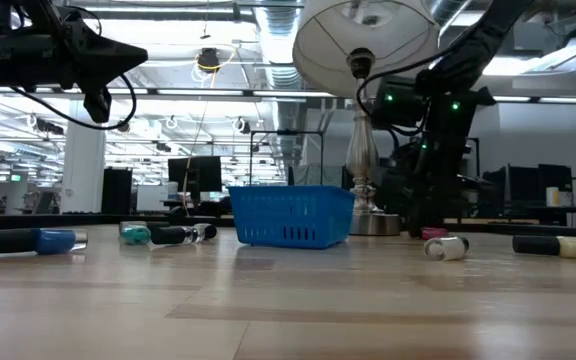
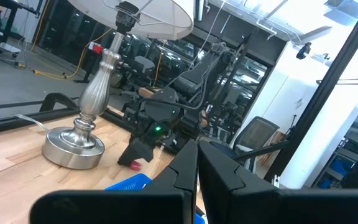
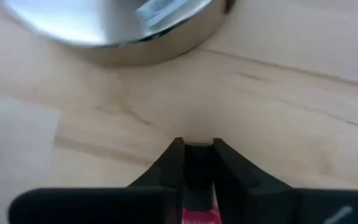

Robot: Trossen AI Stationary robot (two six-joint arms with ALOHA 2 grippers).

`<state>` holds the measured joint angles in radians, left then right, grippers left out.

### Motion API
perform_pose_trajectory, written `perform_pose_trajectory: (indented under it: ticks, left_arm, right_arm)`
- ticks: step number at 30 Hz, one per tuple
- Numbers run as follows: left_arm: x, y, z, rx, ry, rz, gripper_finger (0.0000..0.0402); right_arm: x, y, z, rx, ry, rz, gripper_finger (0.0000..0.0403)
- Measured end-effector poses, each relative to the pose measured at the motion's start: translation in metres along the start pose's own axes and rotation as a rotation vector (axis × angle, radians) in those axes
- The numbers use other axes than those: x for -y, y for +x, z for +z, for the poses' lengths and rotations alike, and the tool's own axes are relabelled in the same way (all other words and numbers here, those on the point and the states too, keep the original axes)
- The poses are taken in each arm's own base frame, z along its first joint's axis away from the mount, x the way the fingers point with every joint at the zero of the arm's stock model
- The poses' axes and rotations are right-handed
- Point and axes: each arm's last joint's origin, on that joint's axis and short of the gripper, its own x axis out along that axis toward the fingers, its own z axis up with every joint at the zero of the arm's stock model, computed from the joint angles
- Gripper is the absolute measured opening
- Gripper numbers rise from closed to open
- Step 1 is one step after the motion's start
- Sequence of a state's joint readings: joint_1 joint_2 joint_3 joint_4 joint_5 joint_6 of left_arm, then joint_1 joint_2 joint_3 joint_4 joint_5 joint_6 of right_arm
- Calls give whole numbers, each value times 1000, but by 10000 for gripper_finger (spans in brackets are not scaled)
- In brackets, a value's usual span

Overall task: Pick & Place Nail Polish
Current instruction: Put the top right pink nail polish into the blue basket

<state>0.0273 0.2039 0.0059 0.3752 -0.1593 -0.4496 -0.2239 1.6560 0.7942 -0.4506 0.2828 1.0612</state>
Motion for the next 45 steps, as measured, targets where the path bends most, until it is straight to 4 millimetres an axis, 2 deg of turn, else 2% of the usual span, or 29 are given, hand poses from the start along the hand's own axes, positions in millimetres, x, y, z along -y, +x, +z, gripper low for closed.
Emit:
perform_pose_trajectory:
  ticks: [10, 19, 23, 26, 30, 37, 45]
  left_arm:
    - [0, 0, 0, 0, 2, 0, 8]
    - [0, 0, 0, 0, 3, 0, 8]
    - [0, 0, 0, 0, 4, 0, 8]
    - [0, 0, 0, 0, 4, 0, 8]
    - [0, 0, 0, -1, 4, 0, 8]
    - [0, 0, -1, -5, 5, 2, 8]
    - [0, 1, -1, -9, 4, 4, 8]
  right_arm:
    - [-32, -24, 14, 28, -140, 115, 45]
    - [-76, -77, 31, 146, -336, 235, 45]
    - [-95, -100, 33, 245, -489, 312, 46]
    - [-110, -108, 30, 306, -593, 376, 46]
    - [-127, -97, 19, 301, -711, 454, 46]
    - [-148, -60, -7, 255, -920, 494, 47]
    - [-155, -40, -29, 201, -1052, 482, 48]
